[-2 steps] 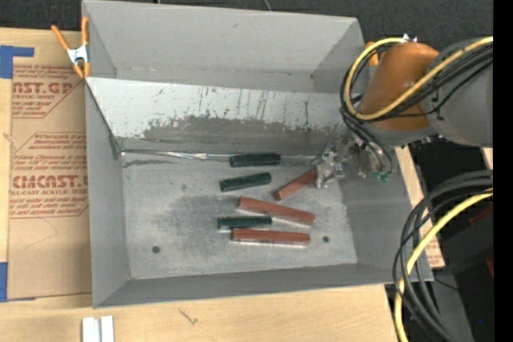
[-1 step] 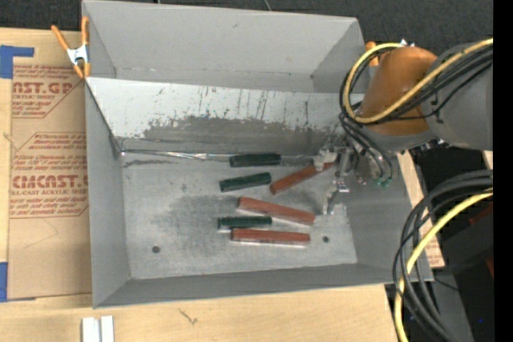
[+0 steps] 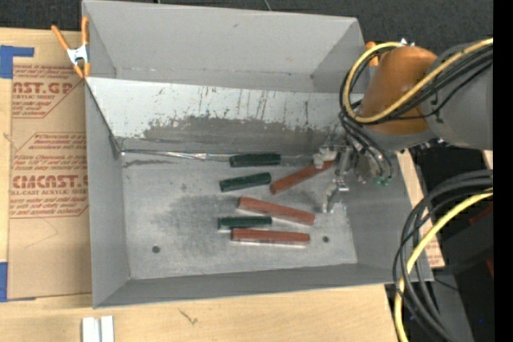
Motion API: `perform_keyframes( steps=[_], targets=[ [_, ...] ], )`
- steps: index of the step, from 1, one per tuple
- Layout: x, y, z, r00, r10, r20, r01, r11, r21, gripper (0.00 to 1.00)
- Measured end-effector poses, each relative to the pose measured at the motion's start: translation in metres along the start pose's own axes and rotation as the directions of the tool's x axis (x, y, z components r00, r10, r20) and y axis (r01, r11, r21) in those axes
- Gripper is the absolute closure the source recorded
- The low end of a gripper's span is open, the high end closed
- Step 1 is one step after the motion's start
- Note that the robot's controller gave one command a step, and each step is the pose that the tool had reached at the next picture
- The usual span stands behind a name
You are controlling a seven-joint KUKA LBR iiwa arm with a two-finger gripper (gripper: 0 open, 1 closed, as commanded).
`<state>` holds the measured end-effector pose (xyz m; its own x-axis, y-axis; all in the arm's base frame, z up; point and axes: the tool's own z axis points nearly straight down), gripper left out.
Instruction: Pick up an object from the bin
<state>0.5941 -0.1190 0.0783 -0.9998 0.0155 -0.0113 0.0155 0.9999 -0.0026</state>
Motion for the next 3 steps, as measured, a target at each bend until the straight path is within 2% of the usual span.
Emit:
perform_keyframes(
  steps=[1, 2, 3],
  targets=[
    [0.022, 0.071, -0.013, 0.993, -0.115, -0.006, 0.115, 0.993, -0.005, 1.00],
    [0.022, 0.071, -0.013, 0.993, -0.115, -0.006, 0.115, 0.993, -0.005, 1.00],
    [0.004, 0.072, -0.133, 0.996, -0.094, -0.008, 0.094, 0.996, -0.004, 1.00]
  ],
)
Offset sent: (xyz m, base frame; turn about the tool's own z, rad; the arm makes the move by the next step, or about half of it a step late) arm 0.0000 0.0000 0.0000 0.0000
